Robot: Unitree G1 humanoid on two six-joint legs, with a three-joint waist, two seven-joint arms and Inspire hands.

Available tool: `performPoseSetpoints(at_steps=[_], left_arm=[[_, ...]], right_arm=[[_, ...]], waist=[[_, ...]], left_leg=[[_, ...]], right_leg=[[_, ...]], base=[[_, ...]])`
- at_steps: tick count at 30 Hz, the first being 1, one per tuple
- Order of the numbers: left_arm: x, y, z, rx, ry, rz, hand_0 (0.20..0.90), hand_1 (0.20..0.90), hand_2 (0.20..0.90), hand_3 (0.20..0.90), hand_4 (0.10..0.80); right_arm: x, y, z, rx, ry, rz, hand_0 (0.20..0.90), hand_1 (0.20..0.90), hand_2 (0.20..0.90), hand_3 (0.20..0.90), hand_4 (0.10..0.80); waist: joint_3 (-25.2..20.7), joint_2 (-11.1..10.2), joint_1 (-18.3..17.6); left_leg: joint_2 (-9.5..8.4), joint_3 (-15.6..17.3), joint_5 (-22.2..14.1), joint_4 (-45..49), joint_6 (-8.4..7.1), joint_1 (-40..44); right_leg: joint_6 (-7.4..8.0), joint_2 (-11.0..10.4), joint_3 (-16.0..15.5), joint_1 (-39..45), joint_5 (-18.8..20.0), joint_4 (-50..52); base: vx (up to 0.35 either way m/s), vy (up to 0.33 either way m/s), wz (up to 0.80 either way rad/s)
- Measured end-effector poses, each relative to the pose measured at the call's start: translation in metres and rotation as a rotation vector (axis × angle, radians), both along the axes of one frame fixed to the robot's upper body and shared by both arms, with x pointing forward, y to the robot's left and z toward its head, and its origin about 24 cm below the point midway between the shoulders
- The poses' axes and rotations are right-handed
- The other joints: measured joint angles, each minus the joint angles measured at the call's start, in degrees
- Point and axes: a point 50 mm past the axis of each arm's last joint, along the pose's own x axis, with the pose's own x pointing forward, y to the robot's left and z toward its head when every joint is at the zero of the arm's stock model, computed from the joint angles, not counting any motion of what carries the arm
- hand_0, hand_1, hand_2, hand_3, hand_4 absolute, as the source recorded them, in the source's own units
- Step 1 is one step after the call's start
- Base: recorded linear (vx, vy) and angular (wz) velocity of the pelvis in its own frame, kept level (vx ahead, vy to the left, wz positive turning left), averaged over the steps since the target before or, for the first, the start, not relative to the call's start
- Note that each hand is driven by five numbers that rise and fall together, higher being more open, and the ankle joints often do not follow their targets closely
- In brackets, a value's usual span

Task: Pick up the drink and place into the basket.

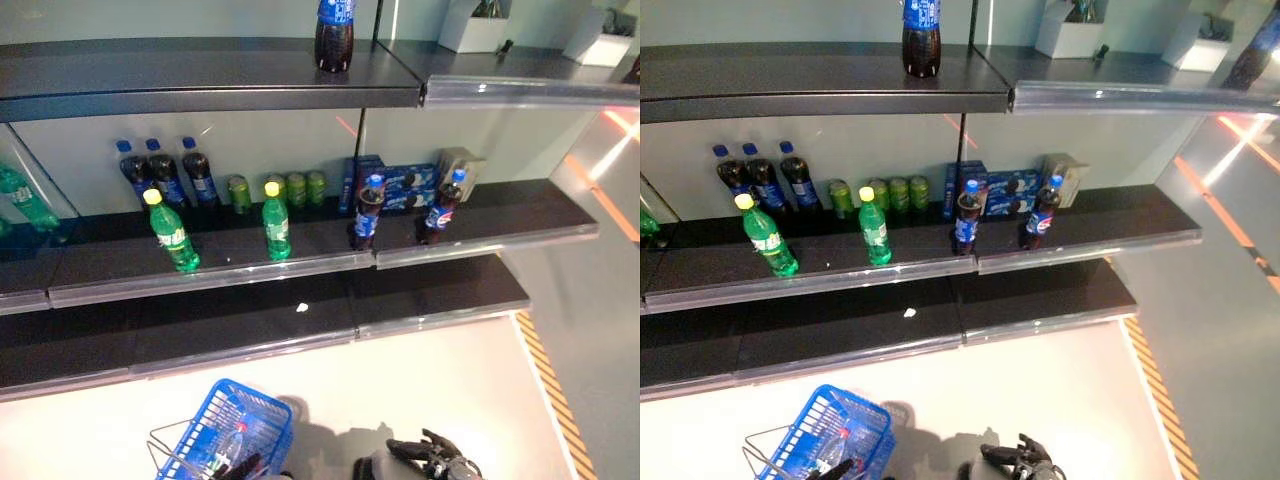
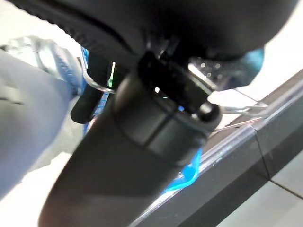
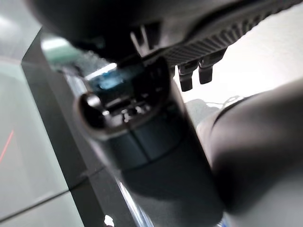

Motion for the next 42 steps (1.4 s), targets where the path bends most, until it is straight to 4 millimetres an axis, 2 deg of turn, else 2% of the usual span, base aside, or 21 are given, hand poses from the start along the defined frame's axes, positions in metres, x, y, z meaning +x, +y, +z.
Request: performPoseSetpoints(at_steps=[1,2,3,4,5,6,8,10,12,15,19,20,24,26,29,32,39,41,42], left_arm=[[0.001,0.0,0.0,0.0,-0.002,-0.003,0.3,0.3,0.3,0.2,0.1],[0.002,0.0,0.0,-0.001,-0.007,0.002,0.3,0.3,0.3,0.2,0.1],[0.002,0.0,0.0,-0.003,-0.009,0.015,0.3,0.3,0.3,0.2,0.1],[-0.001,0.001,0.0,-0.001,-0.001,0.021,0.3,0.3,0.3,0.2,0.1],[0.0,0.003,0.001,0.007,-0.002,0.018,0.3,0.3,0.3,0.2,0.1],[0.001,-0.004,-0.001,-0.003,0.005,0.019,0.3,0.3,0.3,0.2,0.1],[0.004,-0.016,-0.002,-0.028,-0.028,0.007,0.3,0.3,0.3,0.2,0.1],[0.014,-0.022,-0.001,-0.03,-0.053,-0.021,0.3,0.3,0.3,0.2,0.1],[0.019,-0.024,0.0,-0.02,-0.072,-0.057,0.3,0.3,0.3,0.2,0.1],[0.021,-0.024,0.001,-0.016,-0.082,-0.088,0.3,0.3,0.3,0.2,0.1],[0.021,-0.022,0.003,-0.009,-0.092,-0.099,0.3,0.3,0.3,0.2,0.1],[0.02,-0.018,0.005,0.002,-0.099,-0.097,0.3,0.3,0.3,0.2,0.1],[0.001,-0.003,0.005,0.034,-0.053,-0.062,0.3,0.3,0.3,0.2,0.1],[-0.008,0.0,0.004,0.038,-0.036,-0.047,0.3,0.3,0.3,0.2,0.1],[-0.009,-0.002,0.004,0.029,-0.039,-0.023,0.3,0.3,0.3,0.2,0.1],[-0.008,-0.009,0.003,0.012,-0.041,-0.018,0.3,0.3,0.3,0.2,0.1],[-0.002,-0.019,0.001,-0.003,-0.048,-0.029,0.3,0.3,0.3,0.2,0.1],[0.008,-0.022,0.002,-0.003,-0.065,-0.06,0.3,0.3,0.3,0.2,0.1],[0.012,-0.024,0.002,-0.004,-0.07,-0.084,0.3,0.3,0.3,0.2,0.1]], right_arm=[[-0.002,-0.001,0.0,-0.004,0.004,0.001,0.9,0.9,0.9,0.9,0.8],[0.004,-0.001,0.001,-0.009,-0.013,0.016,0.9,0.9,0.9,0.9,0.8],[0.009,0.0,0.003,-0.013,-0.03,0.032,0.9,0.9,0.9,0.9,0.8],[0.01,0.0,0.003,-0.019,-0.036,0.054,0.9,0.9,0.9,0.9,0.8],[0.005,0.002,0.001,-0.026,-0.019,0.084,0.9,0.9,0.9,0.9,0.8],[0.004,-0.002,0.002,-0.055,-0.008,0.131,0.9,0.9,0.9,0.9,0.8],[0.019,-0.008,0.01,-0.106,-0.068,0.246,0.9,0.9,0.9,0.9,0.8],[0.028,-0.011,0.016,-0.127,-0.115,0.295,0.9,0.9,0.9,0.9,0.8],[0.037,-0.011,0.024,-0.133,-0.176,0.329,0.9,0.9,0.9,0.9,0.8],[0.064,-0.009,0.055,-0.147,-0.365,0.432,0.9,0.9,0.9,0.9,0.8],[0.083,-0.004,0.087,-0.14,-0.513,0.516,0.9,0.9,0.9,0.9,0.8],[0.088,-0.001,0.103,-0.134,-0.588,0.562,0.9,0.9,0.9,0.9,0.8],[0.097,0.012,0.14,-0.09,-0.76,0.648,0.9,0.9,0.9,0.9,0.8],[0.105,0.015,0.161,-0.086,-0.862,0.641,0.9,0.9,0.9,0.9,0.8],[0.114,0.01,0.196,-0.097,-1.036,0.594,0.9,0.9,0.9,0.9,0.8],[0.12,0.004,0.218,-0.141,-1.157,0.521,0.9,0.9,0.9,0.9,0.8],[0.136,-0.006,0.248,-0.239,-1.337,0.26,0.9,0.9,0.9,0.9,0.8],[0.136,-0.013,0.252,-0.284,-1.357,0.166,0.9,0.9,0.9,0.9,0.8],[0.137,-0.015,0.252,-0.299,-1.364,0.137,0.9,0.9,0.9,0.9,0.8]], waist=[[-0.05,-0.01,-0.48],[0.29,0.31,-1.45],[0.69,0.74,-2.52],[1.0,0.52,-3.25],[1.33,-0.29,-2.86],[2.14,1.17,-2.19],[2.43,2.96,-1.85],[2.3,2.97,-1.83],[2.23,2.26,-1.03],[2.24,2.14,-1.53],[2.24,2.24,-3.11],[2.25,1.47,-2.97],[1.14,-0.57,-2.98],[0.87,-0.85,-3.43],[0.79,-0.86,-3.99],[0.74,-0.66,-4.09],[1.55,1.44,-3.23],[1.85,1.92,-2.89],[2.2,2.46,-2.49]], left_leg=[[-0.08,-0.85,-0.04,-0.02,-0.11,-0.47],[0.0,-1.73,0.1,-0.46,-0.33,-1.08],[0.45,-2.84,0.42,-1.01,-1.31,-1.29],[1.14,-4.15,0.75,-1.65,-2.96,-0.46],[1.31,-4.95,0.33,-2.48,-4.02,1.69],[2.91,-5.05,-0.03,-2.92,-4.76,3.87],[6.25,-4.07,0.52,-2.35,-5.74,4.03],[7.49,-3.82,1.46,-1.5,-7.01,2.85],[8.5,-2.51,2.43,-1.17,-7.87,2.14],[9.63,-0.97,2.74,-2.03,-8.13,1.52],[10.05,-0.62,2.52,-5.24,-8.41,1.52],[9.71,-0.46,2.57,-6.48,-8.64,1.49],[8.4,0.78,2.63,-7.13,-7.57,2.63],[7.95,0.79,2.46,-7.24,-7.27,2.63],[7.73,0.78,2.53,-7.07,-7.12,2.83],[7.74,0.75,2.67,-7.05,-7.33,2.91],[7.85,0.71,2.72,-6.99,-7.4,2.51],[7.76,0.49,2.55,-5.78,-7.18,0.84],[7.69,0.35,3.0,-5.11,-7.7,-0.15]], right_leg=[[-0.14,-0.98,0.07,0.08,0.13,-2.4],[0.88,-2.1,2.07,0.09,1.33,-7.27],[1.31,-2.38,3.47,0.77,3.8,-12.21],[1.8,-3.01,4.23,3.97,7.0,-18.71],[2.51,-3.76,3.82,8.19,10.11,-23.33],[2.53,-2.83,1.77,10.7,11.53,-24.22],[0.88,0.04,0.48,12.59,10.46,-25.02],[-0.62,1.44,-2.12,13.6,10.89,-26.97],[-1.74,2.57,-2.36,13.52,11.16,-27.88],[-2.43,3.65,-2.57,12.67,11.22,-28.21],[-1.73,3.78,-3.53,11.6,11.52,-28.22],[-1.31,3.09,-3.33,10.98,11.94,-28.22],[-0.6,1.81,-2.0,11.17,12.22,-28.23],[-0.22,1.26,-2.0,11.54,12.05,-28.23],[0.02,1.06,-2.03,11.53,12.35,-28.23],[0.07,1.07,-2.09,11.56,12.41,-28.22],[0.09,1.07,-2.54,12.01,12.31,-28.19],[0.11,0.6,-4.02,11.9,11.97,-28.2],[0.05,0.44,-4.61,11.41,11.98,-27.91]], base=[[0.202,-0.467,0.44],[0.124,-0.272,0.33],[0.137,-0.297,0.48],[0.144,-0.331,0.59],[0.105,-0.275,0.49],[0.087,-0.273,0.33],[0.064,-0.263,0.22],[-0.005,-0.167,0.38],[-0.029,-0.072,0.11],[-0.01,-0.007,-0.01],[0.066,0.045,0.13],[0.13,0.064,0.0],[0.12,0.06,-0.09],[0.135,0.057,-0.01],[0.079,0.025,0.01],[0.073,0.006,0.0],[0.032,-0.027,0.06],[-0.248,-0.02,0.33],[-0.444,0.042,0.4]])
